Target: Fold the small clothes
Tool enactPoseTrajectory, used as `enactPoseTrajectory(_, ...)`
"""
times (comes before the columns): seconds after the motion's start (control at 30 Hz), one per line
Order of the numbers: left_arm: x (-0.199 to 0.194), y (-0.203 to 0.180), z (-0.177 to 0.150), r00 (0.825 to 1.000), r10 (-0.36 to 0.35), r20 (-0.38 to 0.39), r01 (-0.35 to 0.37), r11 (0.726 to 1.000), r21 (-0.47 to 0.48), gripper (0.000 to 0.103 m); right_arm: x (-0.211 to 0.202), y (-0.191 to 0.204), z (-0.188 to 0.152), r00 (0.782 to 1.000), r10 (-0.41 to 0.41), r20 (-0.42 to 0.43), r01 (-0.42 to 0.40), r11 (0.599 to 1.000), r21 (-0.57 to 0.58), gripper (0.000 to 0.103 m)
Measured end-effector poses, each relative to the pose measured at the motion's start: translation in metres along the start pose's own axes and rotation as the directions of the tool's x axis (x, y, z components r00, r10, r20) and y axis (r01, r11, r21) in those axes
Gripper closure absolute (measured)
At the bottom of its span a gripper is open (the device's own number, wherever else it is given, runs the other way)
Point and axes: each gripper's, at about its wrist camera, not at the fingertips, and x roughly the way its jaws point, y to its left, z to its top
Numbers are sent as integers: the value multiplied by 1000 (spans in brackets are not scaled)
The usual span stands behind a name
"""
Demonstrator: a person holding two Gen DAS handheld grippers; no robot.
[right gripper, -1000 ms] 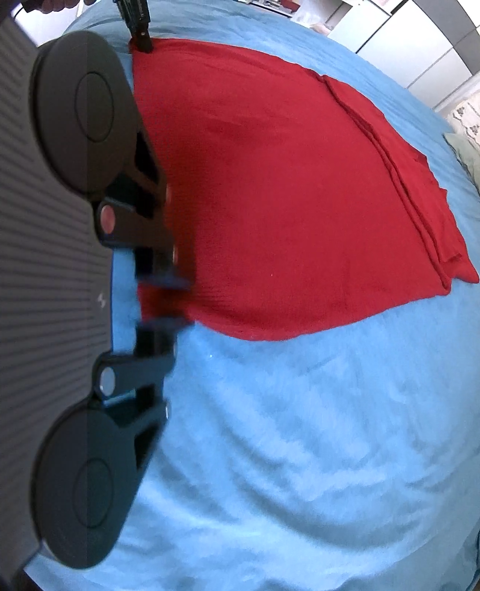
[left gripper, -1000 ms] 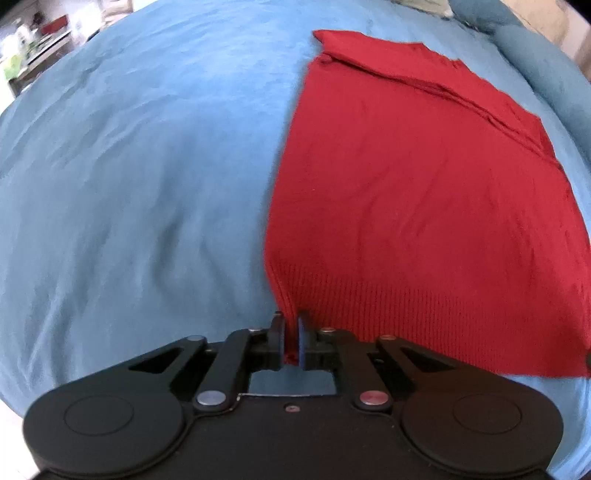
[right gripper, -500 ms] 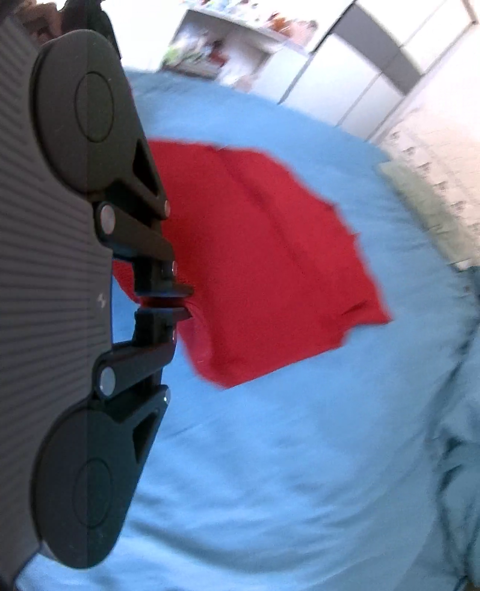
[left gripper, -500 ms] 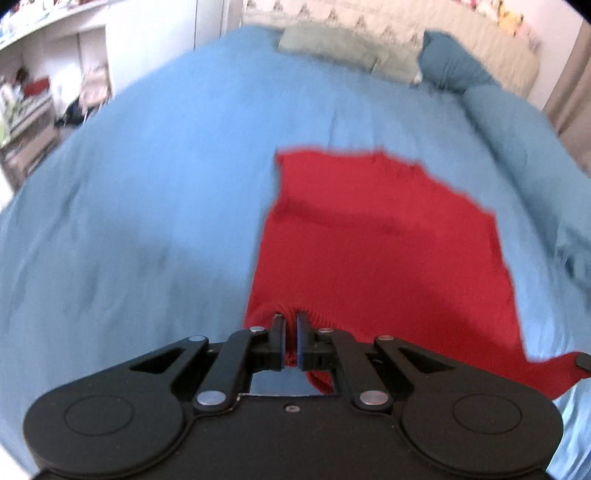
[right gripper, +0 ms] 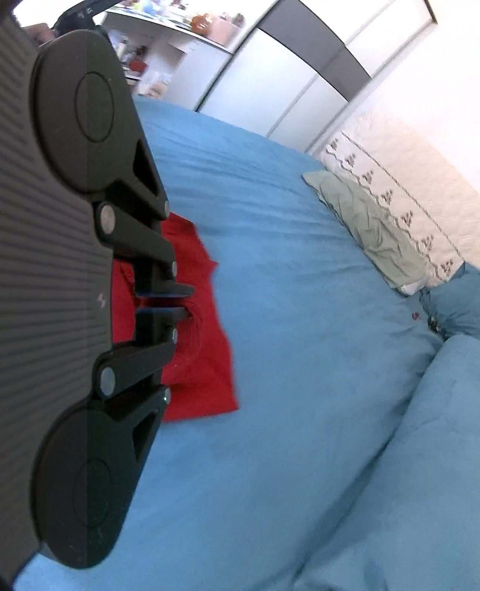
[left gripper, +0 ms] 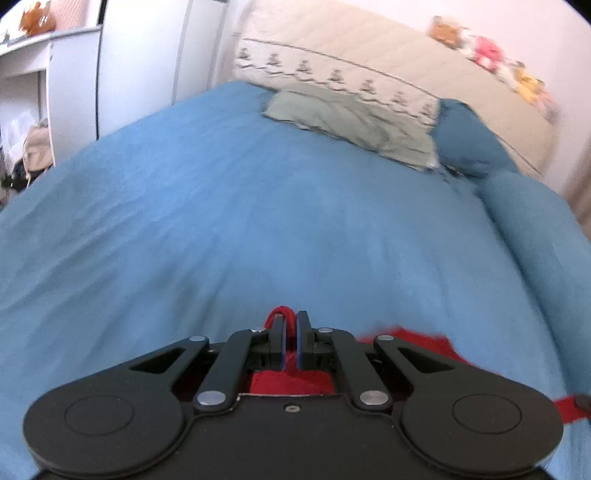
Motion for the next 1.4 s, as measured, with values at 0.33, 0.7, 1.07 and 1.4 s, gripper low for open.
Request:
enactPoseTrajectory(0.33, 94, 4, -15, 994, 93, -60, -93, 996, 4, 91, 126, -49, 7, 999, -39, -16, 40, 998, 49, 81)
enactPoseTrajectory(0.7, 13, -14, -40, 998, 65, -13, -61, 982, 176, 11, 67, -7, -12, 998, 10, 63, 1, 986, -169, 12)
enactPoseTrajectory(1.07, 42, -17, -122, 971, 88, -224, -17, 954, 301, 9, 89, -9, -94, 988, -83, -128, 39, 950, -311, 10)
enactPoseTrajectory(1.4, 24, -23, -104, 971, 92, -221, -25, 957, 288, 6, 69, -5, -79, 996, -37, -82, 11, 955, -296, 10)
